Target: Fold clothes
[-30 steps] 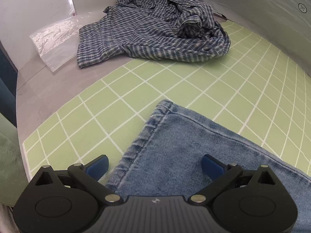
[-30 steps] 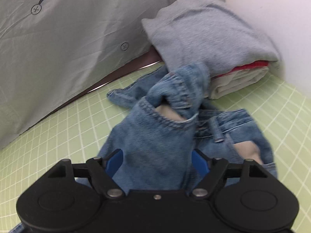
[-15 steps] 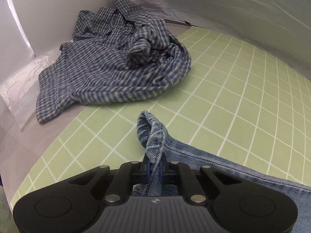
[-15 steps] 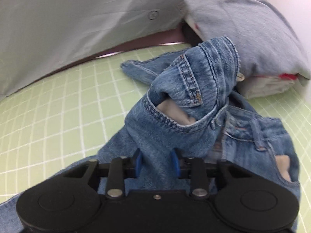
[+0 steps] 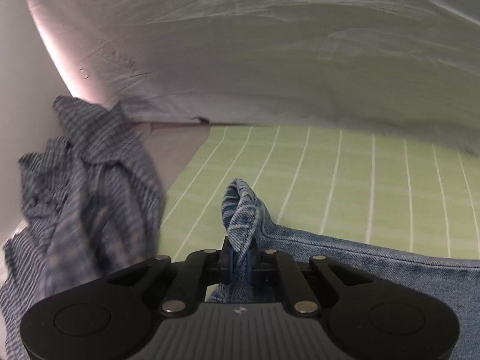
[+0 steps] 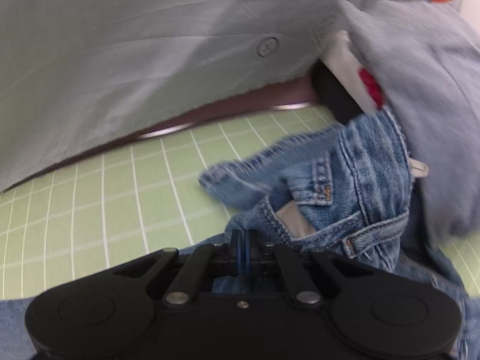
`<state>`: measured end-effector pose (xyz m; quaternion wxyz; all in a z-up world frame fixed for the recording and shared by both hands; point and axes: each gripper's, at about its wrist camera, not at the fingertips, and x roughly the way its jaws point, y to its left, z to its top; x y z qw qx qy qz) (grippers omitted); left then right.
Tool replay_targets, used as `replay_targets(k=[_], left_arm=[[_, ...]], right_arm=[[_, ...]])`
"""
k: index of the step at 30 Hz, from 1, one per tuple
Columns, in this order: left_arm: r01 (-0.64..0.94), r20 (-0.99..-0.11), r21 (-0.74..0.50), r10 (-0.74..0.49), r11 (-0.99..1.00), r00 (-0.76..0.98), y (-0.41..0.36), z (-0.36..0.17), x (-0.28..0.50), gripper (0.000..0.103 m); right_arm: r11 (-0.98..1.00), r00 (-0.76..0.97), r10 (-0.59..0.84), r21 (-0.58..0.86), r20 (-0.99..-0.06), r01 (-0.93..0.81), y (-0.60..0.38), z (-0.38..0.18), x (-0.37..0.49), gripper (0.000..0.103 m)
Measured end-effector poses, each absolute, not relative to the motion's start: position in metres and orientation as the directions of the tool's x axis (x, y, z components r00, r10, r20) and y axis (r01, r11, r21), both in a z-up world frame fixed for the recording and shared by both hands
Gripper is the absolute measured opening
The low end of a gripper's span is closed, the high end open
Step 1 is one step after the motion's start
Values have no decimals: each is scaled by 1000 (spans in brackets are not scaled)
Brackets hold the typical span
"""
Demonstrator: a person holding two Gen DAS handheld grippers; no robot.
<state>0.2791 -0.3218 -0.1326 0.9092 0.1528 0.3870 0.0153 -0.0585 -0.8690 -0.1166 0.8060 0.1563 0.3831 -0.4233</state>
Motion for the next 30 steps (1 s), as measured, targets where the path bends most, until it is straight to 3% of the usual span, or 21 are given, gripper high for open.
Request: replay_targets(k=[3,6,7,8,9,10,11,17,22,30], left_arm=[[35,-711,274,178,961,680,-327,-134,300,13],[8,-715,246,175,969,677,-325,-124,290,24],[8,-716,233,166,972,678,-324,-120,283,29],[19,-718,218,147,976,680,-322,-115,271,45],[27,-719,201,129,979,683,-319,-110,258,61],[30,-715,180,110,983,690,-317,-106,243,65],[33,-712,154,88,987,697,-315,-101,226,69],[75,-749,52,-11,996,662,-316,-87,109,75],[119,-814,-50,-110,992,570,-325,-93,10,78],[218,-846,-70,-174,973,504,-327,-95,-92,79]], right_arm=[[599,334,-561,-93,-758,795,-887,-124,-27,2],[606,352,-536,-59,-768,794,-894,-123,-16,3],[621,370,-523,-46,-768,782,-892,-119,-18,8],[635,393,-521,-37,-758,772,-887,-113,-23,21],[646,413,-526,-32,-744,763,-879,-105,-31,27],[655,434,-530,-28,-729,755,-870,-98,-41,37],[656,450,-532,-14,-717,754,-862,-91,-55,40],[591,454,-570,43,-685,806,-808,-62,-172,55],[448,382,-559,119,-737,886,-771,-72,-279,66],[411,420,-476,226,-773,883,-721,-94,-338,69]])
